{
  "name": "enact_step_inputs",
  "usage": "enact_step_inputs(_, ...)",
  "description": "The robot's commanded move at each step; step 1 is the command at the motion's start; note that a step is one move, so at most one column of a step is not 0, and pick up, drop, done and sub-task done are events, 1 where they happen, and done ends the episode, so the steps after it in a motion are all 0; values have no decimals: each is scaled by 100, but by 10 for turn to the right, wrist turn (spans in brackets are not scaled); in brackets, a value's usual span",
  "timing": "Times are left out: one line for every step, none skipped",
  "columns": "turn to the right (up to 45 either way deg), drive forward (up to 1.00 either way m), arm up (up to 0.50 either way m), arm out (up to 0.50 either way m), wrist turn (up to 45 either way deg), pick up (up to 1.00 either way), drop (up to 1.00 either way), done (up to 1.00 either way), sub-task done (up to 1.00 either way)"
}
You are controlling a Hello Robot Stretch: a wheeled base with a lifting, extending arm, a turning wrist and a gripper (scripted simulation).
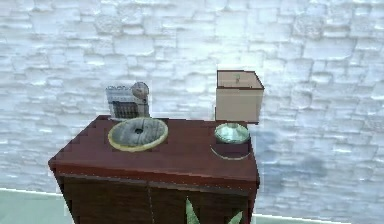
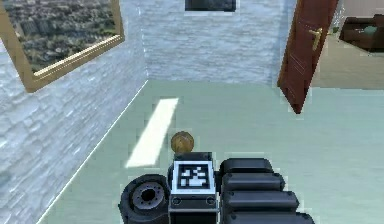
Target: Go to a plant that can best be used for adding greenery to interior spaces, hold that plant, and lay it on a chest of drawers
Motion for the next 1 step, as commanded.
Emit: enact_step_inputs(-390,0,0,0,0,0,0,0,0)
